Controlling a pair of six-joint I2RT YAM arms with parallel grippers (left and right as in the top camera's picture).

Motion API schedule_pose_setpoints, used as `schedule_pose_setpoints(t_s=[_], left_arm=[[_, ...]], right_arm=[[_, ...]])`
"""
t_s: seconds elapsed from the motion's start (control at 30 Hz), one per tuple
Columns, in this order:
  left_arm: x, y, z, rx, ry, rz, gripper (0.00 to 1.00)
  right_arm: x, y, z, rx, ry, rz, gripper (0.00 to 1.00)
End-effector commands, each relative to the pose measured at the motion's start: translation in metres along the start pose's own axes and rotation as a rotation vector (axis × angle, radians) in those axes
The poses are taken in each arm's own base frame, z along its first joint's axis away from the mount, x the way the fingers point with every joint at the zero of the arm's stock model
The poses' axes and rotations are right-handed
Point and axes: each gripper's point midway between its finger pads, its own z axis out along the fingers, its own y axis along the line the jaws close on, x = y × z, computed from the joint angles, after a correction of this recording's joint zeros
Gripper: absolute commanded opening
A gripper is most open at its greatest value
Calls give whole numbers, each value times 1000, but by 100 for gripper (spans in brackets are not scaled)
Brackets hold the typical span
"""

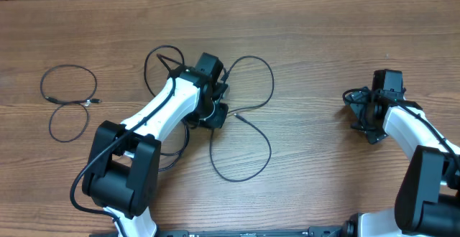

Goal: Untangle cables

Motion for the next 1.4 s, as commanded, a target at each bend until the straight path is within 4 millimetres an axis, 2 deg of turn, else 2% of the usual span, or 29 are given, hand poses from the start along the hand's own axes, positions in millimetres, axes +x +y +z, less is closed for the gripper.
schedule_pose_setpoints(t_s=[0.0,0.07,0.1,0.3,0.33,0.4,0.5,0.6,0.63,0.7,0.73,0.8,0.87,0.9,0.93,0.97,1.07,1.2,1.37], left_arm=[[-6,-8,-2,23,-12,-9,14],[-6,-11,-2,24,-14,3,23],[-7,-14,-1,24,-17,20,35],[-22,-43,4,-8,-100,179,38],[-29,-44,4,-49,-134,167,46],[-41,-45,3,-96,-195,81,54],[-48,-57,3,-57,-244,-118,52],[-53,-63,4,-26,-270,-247,59],[-58,-68,4,4,-299,-336,68],[-61,-75,5,39,-317,-448,77],[-62,-77,5,48,-322,-468,77],[-64,-83,5,64,-333,-483,67],[-71,-92,3,91,-361,-490,43],[-76,-96,1,111,-382,-498,20],[-81,-99,-1,125,-401,-495,10],[-87,-100,-2,128,-432,-491,4],[-103,-96,1,111,-502,-496,4],[-117,-95,31,119,-517,-494,4],[-120,-90,61,106,-500,-499,4]], right_arm=[[-4,1,-4,-9,-17,-5,100],[-4,1,-4,-9,-17,-5,100],[-4,1,-4,-9,-17,-5,100],[-4,1,-4,-9,-17,-5,100],[-4,1,-4,-9,-17,-5,100],[-4,1,-4,-9,-17,-5,100],[-4,1,-4,-9,-17,-5,100],[-4,1,-4,-9,-17,-5,100],[-4,1,-4,-9,-17,-5,100],[-4,1,-4,-9,-17,-5,100],[-4,1,-4,-9,-17,-5,100],[-4,1,-4,-9,-17,-5,100],[-4,1,-4,-9,-17,-5,100],[-4,1,-4,-9,-17,-5,100],[-4,1,-4,-9,-17,-5,100],[-4,1,-4,-9,-17,-5,100],[-4,1,-4,-9,-17,-5,100],[-4,1,-4,-9,-17,-5,100],[-4,1,-4,-9,-17,-5,100]])
